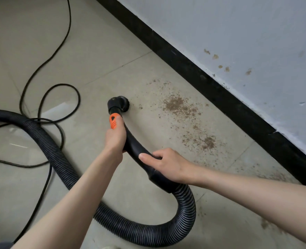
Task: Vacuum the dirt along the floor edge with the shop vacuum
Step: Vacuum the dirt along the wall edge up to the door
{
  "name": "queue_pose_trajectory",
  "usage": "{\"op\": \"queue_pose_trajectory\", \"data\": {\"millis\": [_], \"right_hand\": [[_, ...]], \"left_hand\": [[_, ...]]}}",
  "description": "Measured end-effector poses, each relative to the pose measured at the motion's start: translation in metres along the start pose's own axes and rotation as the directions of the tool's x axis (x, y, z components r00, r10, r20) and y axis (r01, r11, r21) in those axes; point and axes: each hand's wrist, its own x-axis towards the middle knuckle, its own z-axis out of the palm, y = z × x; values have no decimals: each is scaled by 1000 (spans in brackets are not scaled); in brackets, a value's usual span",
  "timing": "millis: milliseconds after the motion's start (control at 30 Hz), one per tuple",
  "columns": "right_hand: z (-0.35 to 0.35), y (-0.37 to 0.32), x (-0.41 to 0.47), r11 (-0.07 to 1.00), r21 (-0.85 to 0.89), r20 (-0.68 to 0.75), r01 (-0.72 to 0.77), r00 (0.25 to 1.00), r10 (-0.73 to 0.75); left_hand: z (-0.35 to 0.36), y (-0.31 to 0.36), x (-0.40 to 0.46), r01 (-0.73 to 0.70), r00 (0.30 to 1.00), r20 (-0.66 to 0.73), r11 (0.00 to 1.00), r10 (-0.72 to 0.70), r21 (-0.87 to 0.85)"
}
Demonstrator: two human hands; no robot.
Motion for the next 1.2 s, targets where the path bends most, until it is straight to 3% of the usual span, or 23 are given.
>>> {"op": "queue_pose_trajectory", "data": {"millis": [667,1200], "right_hand": [[-59,22,35,988,152,-44,-39,998,46],[-111,46,65,963,262,-236,-59,964,123]], "left_hand": [[77,50,12,-61,995,84,993,53,104],[160,92,41,-154,964,247,964,98,219]]}}
